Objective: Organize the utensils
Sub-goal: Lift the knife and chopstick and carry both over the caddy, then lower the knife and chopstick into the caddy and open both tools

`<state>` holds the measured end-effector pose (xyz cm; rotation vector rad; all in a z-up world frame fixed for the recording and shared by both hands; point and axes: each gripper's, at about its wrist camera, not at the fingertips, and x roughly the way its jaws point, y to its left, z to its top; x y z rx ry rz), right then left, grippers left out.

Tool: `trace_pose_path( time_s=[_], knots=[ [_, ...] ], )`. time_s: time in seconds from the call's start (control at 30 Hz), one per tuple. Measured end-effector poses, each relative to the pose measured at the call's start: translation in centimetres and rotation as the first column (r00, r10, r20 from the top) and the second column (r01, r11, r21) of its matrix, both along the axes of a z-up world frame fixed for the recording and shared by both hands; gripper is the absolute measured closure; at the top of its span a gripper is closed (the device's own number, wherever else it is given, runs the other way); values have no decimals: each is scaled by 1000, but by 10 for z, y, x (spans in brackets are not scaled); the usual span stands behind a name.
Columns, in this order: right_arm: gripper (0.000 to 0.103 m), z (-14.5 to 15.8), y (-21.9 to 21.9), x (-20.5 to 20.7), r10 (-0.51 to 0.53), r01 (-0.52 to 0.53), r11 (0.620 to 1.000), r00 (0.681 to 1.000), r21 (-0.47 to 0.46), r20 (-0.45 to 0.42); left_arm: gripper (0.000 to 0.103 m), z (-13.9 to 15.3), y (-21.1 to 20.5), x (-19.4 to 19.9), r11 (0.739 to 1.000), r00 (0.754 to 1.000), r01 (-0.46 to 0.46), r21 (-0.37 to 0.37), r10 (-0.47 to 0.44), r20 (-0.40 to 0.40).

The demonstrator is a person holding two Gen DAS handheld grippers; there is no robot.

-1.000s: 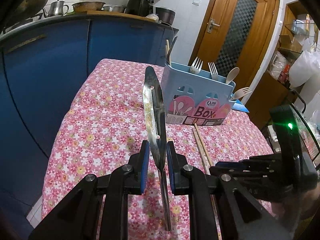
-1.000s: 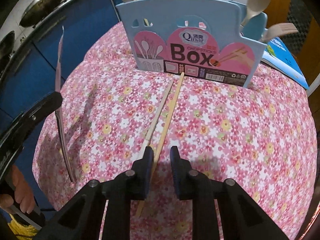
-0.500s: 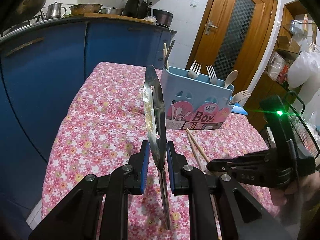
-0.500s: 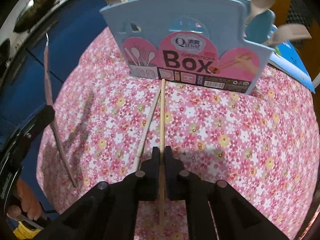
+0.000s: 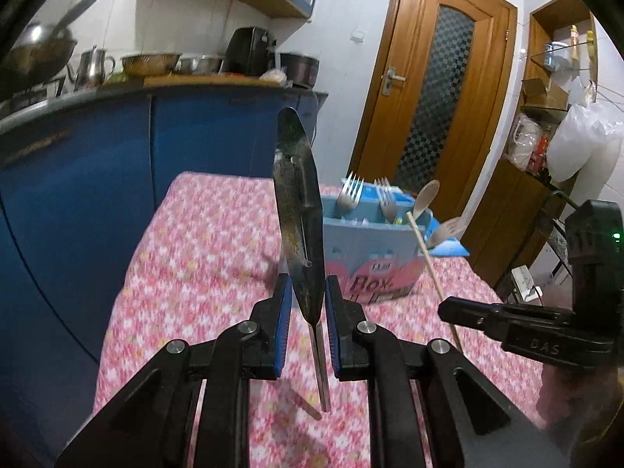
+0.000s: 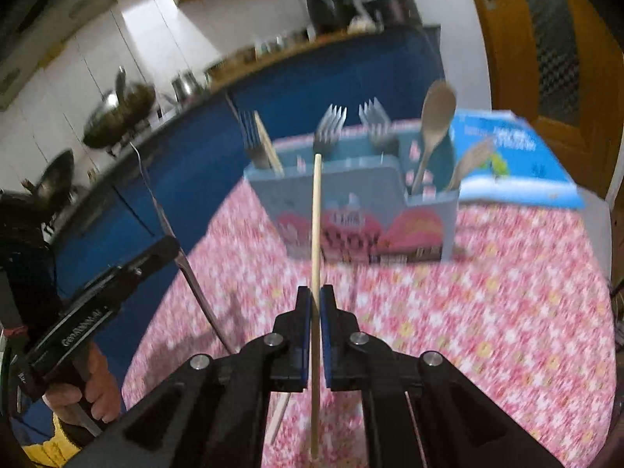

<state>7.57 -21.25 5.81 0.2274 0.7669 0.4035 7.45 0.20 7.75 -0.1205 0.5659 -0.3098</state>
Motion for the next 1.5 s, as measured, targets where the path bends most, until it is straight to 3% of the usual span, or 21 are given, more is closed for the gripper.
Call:
trace_pose_path(
  time_s=[0.2, 0.63, 0.9, 1.23, 1.4, 1.5],
  knots=[
    [97, 21, -12, 13, -49, 46, 999, 993, 28, 108, 87, 26, -9, 21, 1000, 998, -14, -1, 14, 61],
    [97, 47, -31, 52, -125, 116, 992, 959, 50, 253, 87, 71, -27, 68, 999, 980, -42, 2, 41, 196],
    [96, 53, -33, 72, -167, 154, 986, 923, 65, 348, 87, 67, -38, 98, 999, 973, -53, 1, 52, 225],
    [96, 36, -28, 95, -169, 170, 985, 885, 37, 434, 87, 56, -48, 116, 998, 966, -57, 17, 51, 254],
    [96, 23, -20, 104, -162, 194, 981, 867, -19, 470, 87, 34, -51, 122, 998, 976, -52, 26, 45, 213],
    [96, 12, -18, 108, -151, 191, 981, 873, -41, 464, 87, 24, -49, 126, 999, 983, -44, 15, 41, 181]
  ],
)
